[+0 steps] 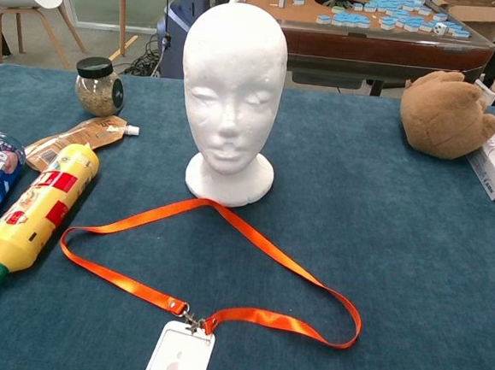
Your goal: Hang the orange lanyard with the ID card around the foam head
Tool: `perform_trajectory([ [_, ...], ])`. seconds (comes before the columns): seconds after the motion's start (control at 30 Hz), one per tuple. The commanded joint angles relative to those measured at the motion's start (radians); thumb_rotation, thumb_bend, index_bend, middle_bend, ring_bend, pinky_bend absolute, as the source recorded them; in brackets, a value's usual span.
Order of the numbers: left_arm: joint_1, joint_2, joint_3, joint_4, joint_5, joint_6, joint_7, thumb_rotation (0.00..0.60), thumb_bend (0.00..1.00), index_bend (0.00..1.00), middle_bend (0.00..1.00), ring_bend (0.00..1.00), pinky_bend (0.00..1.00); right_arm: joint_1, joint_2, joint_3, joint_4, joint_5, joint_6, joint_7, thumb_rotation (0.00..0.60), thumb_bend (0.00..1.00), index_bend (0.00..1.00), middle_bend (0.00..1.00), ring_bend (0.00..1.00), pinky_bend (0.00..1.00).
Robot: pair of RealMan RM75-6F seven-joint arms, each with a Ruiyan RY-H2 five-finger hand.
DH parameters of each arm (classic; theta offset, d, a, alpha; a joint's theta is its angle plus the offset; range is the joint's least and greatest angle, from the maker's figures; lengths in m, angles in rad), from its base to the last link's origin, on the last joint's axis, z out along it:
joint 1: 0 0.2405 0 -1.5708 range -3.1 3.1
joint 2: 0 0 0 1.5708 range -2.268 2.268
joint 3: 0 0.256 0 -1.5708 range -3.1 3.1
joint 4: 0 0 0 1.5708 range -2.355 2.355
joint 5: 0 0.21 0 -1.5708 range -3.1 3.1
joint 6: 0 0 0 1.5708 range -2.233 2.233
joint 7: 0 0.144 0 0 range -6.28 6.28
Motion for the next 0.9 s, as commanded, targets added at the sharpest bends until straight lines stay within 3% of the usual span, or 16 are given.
perform_trajectory([
  [0.03, -0.003, 0.006, 0.005, -0.005, -0.002, -0.010, 0.000, 0.600, 0.17, 0.08, 0.18, 0.21, 0.34, 0.001, 0.002, -0.002, -0.002, -0.005, -0.002, 0.004, 0.600, 0.37, 0.42, 0.59, 0.57, 0.62],
  [0.43, -0.065, 0.018, -0.017, -0.015, 0.008, -0.072, -0.162, 0.600, 0.17, 0.11, 0.19, 0.26, 0.34, -0.001, 0.025, 0.009, -0.025, -0.016, 0.024, 0.004, 0.600, 0.35, 0.42, 0.59, 0.57, 0.62],
  [0.63, -0.166, 0.054, -0.030, -0.052, 0.026, -0.202, -0.253, 0.600, 0.17, 0.31, 0.30, 0.36, 0.36, 0.012, 0.063, 0.026, -0.062, -0.006, 0.016, 0.005, 0.600, 0.35, 0.42, 0.59, 0.57, 0.62],
  [0.9, -0.307, 0.077, -0.079, -0.147, -0.064, -0.412, -0.220, 0.600, 0.17, 0.33, 0.49, 0.55, 0.55, 0.021, 0.083, 0.030, -0.090, 0.003, 0.000, -0.006, 0.600, 0.35, 0.42, 0.59, 0.57, 0.62],
])
